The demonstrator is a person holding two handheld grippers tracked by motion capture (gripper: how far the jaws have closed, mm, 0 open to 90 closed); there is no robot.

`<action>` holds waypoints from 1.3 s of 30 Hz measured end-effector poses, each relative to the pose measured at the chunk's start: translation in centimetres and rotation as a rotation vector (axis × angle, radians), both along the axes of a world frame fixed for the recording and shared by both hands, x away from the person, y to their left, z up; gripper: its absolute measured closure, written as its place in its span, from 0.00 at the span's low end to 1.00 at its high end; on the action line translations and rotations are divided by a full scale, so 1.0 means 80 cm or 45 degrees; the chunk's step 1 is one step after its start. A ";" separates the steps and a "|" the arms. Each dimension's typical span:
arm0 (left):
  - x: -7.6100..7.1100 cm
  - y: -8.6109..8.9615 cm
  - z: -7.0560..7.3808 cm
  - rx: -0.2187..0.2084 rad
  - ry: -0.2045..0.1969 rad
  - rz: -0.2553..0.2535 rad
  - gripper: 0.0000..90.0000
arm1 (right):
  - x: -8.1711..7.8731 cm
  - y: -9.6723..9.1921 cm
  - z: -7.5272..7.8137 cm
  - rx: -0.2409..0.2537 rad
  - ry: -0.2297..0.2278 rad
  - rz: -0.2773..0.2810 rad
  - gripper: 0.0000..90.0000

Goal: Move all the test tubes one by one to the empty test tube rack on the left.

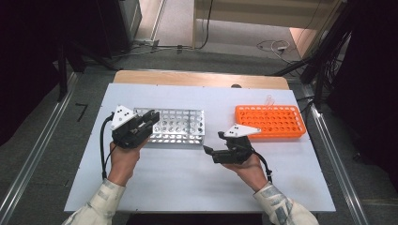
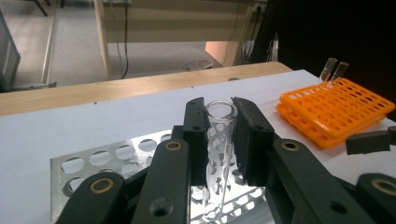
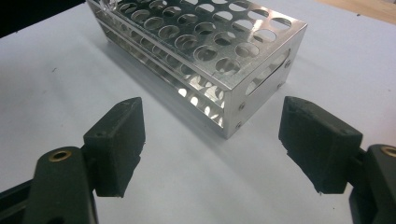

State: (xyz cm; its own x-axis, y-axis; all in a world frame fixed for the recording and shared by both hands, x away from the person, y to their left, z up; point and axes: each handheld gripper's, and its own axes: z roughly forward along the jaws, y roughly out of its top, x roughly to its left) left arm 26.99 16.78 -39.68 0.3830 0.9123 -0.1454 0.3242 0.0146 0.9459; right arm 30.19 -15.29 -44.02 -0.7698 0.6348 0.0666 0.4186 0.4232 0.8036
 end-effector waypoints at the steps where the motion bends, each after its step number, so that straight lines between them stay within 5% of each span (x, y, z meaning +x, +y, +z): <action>1: 0.001 0.001 0.000 0.002 -0.004 0.012 0.84 | 0.000 0.000 0.000 0.000 0.000 -0.001 0.24; 17: 0.009 0.015 -0.011 0.092 -0.017 0.128 0.84 | 0.000 0.000 -0.001 0.000 0.001 -0.002 0.24; 39: 0.008 0.007 -0.043 0.169 -0.022 0.170 0.84 | 0.000 0.000 0.000 0.003 0.002 0.003 0.24</action>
State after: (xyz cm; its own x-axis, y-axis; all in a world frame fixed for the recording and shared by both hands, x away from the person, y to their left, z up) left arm 27.63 17.36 -43.14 0.2587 0.9659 -0.0146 0.3112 -0.0690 0.9478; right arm 30.16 -15.31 -44.03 -0.7710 0.6331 0.0691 0.4187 0.4221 0.8041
